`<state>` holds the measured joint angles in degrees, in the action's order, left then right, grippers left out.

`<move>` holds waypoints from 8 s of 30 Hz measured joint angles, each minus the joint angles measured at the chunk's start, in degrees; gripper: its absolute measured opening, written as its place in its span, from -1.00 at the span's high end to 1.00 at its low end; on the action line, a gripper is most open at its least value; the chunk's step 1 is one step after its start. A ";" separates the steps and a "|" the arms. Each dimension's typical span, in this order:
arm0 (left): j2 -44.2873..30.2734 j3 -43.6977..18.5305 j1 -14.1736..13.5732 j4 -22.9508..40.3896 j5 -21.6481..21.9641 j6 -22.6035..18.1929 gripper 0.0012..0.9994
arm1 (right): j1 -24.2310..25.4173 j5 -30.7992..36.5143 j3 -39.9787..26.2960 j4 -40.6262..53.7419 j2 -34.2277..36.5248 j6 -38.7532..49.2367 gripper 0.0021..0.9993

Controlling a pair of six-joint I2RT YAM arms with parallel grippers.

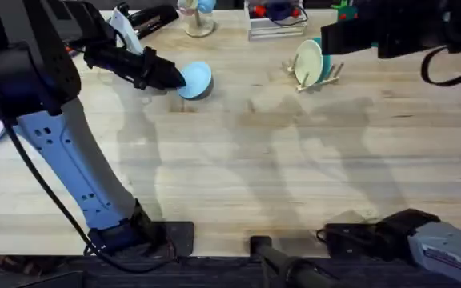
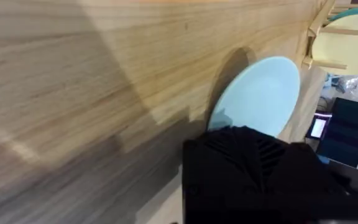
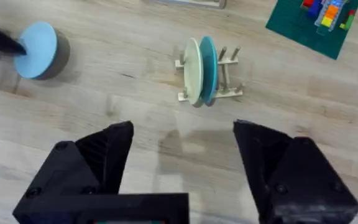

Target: Pick up the plates from the table one by one and place each into a slot on the dish rack.

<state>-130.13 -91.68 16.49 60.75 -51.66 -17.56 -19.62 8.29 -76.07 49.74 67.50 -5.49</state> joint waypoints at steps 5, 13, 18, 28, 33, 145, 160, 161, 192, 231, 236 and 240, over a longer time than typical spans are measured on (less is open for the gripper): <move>0.00 0.00 0.00 -0.07 0.00 0.02 0.92 | 0.00 -3.89 0.00 -1.54 0.09 -1.63 -0.90; 0.00 0.00 0.00 -0.07 0.00 0.00 0.92 | -1.14 -12.16 -0.09 -7.51 6.99 -7.16 -0.99; 0.00 0.00 0.00 -0.06 -0.01 0.02 0.92 | -4.29 -14.28 -0.09 -14.97 14.01 -10.98 -0.99; 0.00 0.00 0.00 -0.08 0.00 0.02 0.92 | -8.19 -17.58 -0.09 -32.06 27.69 -20.78 -0.99; 0.00 0.00 0.00 -0.08 0.00 0.02 0.92 | -8.94 -22.01 -0.11 -38.14 34.66 -26.31 -0.99; 66.75 0.59 -0.44 23.96 27.60 -0.13 0.58 | 21.91 -28.38 -0.37 -6.56 4.20 12.13 0.94; 66.97 0.59 -0.44 24.53 27.98 -0.28 -0.99 | 25.16 -18.12 -0.37 -5.84 3.76 25.59 0.94; 66.97 0.59 -0.44 24.52 27.98 -0.28 -0.99 | 25.16 -18.04 -0.37 -5.84 3.76 26.15 0.94; 66.97 0.59 -0.44 24.59 27.98 -0.24 -0.99 | 24.68 -17.27 -0.37 -8.02 8.37 21.97 0.94; 66.97 0.59 -0.44 24.59 27.99 -0.24 -0.99 | 23.54 -17.05 -0.37 -10.12 11.07 21.75 0.94; 66.97 0.59 -0.44 24.59 27.99 -0.24 -0.99 | 23.54 -17.04 -0.37 -12.22 13.99 21.72 0.94; 66.97 0.59 -0.44 24.59 28.00 -0.24 -0.99 | 23.54 -17.05 -0.37 -12.68 13.99 21.72 0.94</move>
<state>-63.16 -91.09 16.05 85.34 -23.66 -17.80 3.92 -8.75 -76.44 37.05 81.49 16.23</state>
